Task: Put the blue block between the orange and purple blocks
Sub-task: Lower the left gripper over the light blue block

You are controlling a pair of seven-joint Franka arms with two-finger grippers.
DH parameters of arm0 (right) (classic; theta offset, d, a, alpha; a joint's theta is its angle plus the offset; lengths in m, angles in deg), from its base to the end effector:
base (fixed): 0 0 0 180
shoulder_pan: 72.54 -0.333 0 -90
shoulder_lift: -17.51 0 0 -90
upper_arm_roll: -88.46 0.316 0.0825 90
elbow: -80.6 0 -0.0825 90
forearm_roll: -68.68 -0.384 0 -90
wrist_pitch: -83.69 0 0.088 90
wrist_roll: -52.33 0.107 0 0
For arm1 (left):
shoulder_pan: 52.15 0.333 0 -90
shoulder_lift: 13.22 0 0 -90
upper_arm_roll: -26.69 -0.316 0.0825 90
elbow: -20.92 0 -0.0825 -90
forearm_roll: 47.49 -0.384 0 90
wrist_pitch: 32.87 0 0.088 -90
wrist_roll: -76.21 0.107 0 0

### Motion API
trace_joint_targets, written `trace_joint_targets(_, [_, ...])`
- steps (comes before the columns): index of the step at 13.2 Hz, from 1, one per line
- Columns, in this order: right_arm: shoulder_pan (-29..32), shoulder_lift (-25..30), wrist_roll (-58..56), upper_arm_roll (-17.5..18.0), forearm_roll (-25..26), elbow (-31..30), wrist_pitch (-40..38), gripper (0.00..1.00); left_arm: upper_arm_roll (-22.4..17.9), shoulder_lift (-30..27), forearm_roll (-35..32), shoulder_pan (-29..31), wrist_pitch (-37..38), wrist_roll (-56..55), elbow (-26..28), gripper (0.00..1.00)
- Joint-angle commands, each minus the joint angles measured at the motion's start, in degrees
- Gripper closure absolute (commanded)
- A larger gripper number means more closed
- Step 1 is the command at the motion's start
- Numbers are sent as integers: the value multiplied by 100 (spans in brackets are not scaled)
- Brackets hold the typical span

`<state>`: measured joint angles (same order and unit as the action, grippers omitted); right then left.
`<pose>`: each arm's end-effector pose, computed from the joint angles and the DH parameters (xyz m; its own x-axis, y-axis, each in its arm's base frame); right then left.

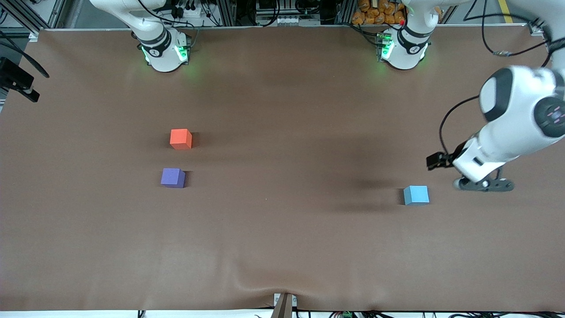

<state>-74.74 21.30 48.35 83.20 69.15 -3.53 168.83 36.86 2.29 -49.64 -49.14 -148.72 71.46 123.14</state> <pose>0.5220 -0.0310 0.7001 0.9964 0.0152 0.0831 0.0146 -0.9999 0.0078 0.6227 -0.0687 0.4023 0.9981 -0.0534 -0.0293 -0.0530 -0.9985 0.0116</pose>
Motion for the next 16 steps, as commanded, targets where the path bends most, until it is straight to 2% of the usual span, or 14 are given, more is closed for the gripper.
trace_joint_targets(1, [9, -79, -68, -11, 5, 151, -24, 0, 3, 373, 3, 146, -682, -52, 174, 0])
trace_joint_targets(6, [9, -79, -68, -11, 5, 151, -24, 0, -6, 989, -84, 68, -1228, -78, 139, 0])
trace_joint_targets(11, [0, -80, -68, -11, 5, 151, -15, 0, -6, 1069, -85, -46, -1326, -666, 157, 0])
trace_joint_targets(16, [0, -79, -68, -11, 5, 151, -6, 0, -32, 1244, -93, -38, -1563, -667, 166, 0])
